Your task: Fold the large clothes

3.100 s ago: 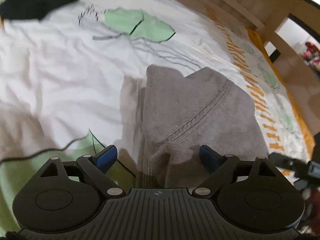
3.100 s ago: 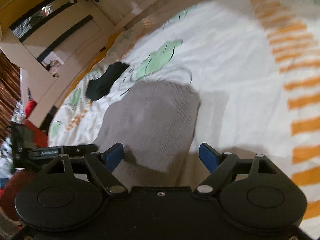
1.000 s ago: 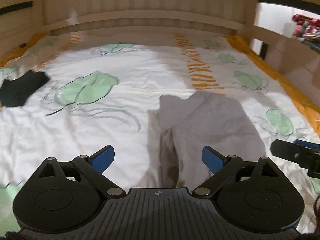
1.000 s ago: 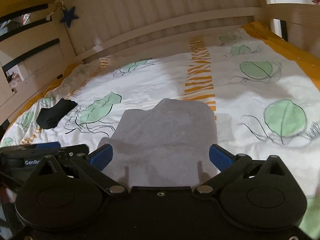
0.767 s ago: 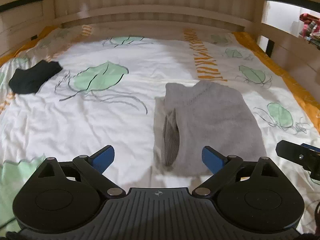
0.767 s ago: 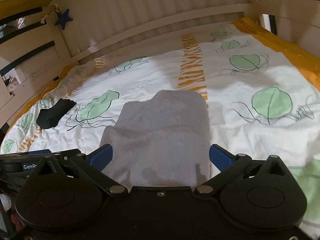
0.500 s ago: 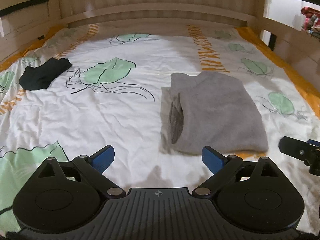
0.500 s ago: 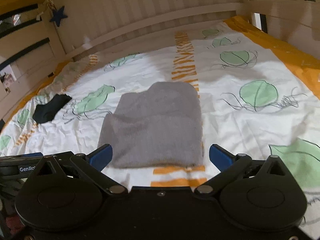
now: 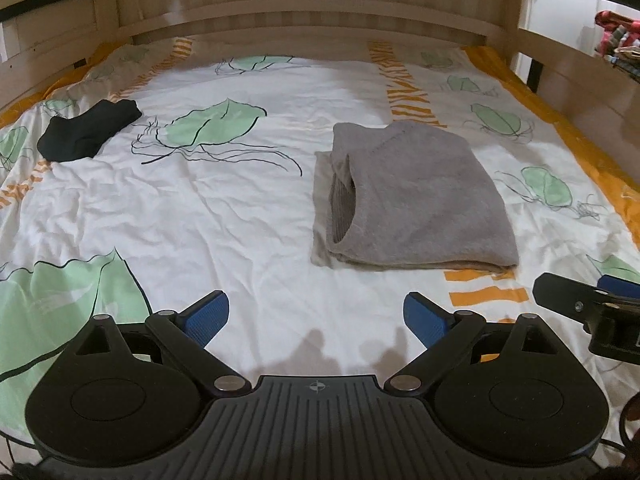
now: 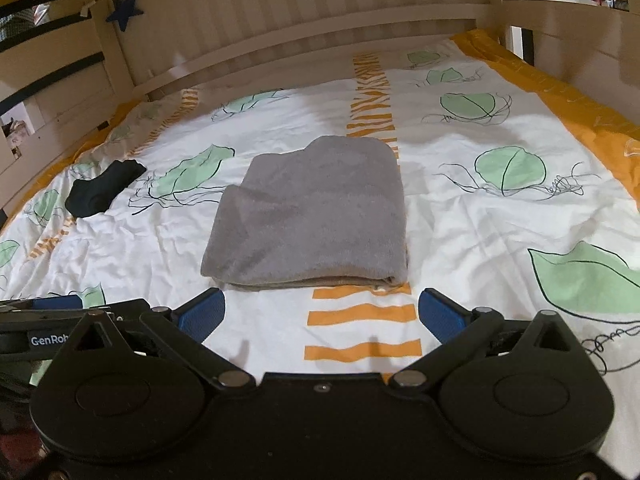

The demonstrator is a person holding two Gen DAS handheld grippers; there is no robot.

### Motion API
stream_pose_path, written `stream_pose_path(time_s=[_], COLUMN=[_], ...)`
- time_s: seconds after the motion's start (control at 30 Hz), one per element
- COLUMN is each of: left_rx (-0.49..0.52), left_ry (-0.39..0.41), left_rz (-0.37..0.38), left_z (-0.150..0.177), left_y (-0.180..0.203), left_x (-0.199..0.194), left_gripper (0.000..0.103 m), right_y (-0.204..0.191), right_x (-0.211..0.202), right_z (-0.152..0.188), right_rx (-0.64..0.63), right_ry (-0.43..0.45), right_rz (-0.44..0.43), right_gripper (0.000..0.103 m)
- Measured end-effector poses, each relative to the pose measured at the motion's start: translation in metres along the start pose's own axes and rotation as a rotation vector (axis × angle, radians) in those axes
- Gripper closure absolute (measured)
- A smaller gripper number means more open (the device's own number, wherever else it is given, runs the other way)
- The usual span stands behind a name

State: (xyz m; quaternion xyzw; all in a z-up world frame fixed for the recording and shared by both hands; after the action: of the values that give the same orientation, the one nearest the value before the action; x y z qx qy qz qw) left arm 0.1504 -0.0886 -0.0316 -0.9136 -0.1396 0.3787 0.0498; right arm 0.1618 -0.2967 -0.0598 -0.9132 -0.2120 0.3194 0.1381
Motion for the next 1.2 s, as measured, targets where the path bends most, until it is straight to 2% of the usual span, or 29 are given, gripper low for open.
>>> stream_pose_path(time_s=[0.77,1.2], left_rx=[-0.003,-0.015], left_ry=[-0.035,-0.049], left_rz=[0.042,0.039], left_z=[0.005,0.006], left_y=[-0.002,-0.003], left_x=[0.001,0.006], left_gripper=[0.008,0.008], right_y=[-0.006,-0.005], right_x=[-0.001,0.004], right_z=[0.002,-0.002], right_rx=[-0.029,-0.03], right_ry=[-0.026,-0.036], right_rz=[0.023,0.033], right_gripper=[0.001,0.001])
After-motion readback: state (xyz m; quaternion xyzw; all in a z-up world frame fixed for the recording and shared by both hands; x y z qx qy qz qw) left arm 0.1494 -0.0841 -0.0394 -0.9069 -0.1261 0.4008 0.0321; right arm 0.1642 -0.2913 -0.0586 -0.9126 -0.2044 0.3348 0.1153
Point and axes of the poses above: each gripper's, at about its wrist camera, not at the fingertips, and x roughly the way its jaws point, y to its right, z to its underside, the point moved 2 cm from there along x, roughly the way its jaws point, and after that the axes turned 14 degrees about -z, right-handed, at the moved point
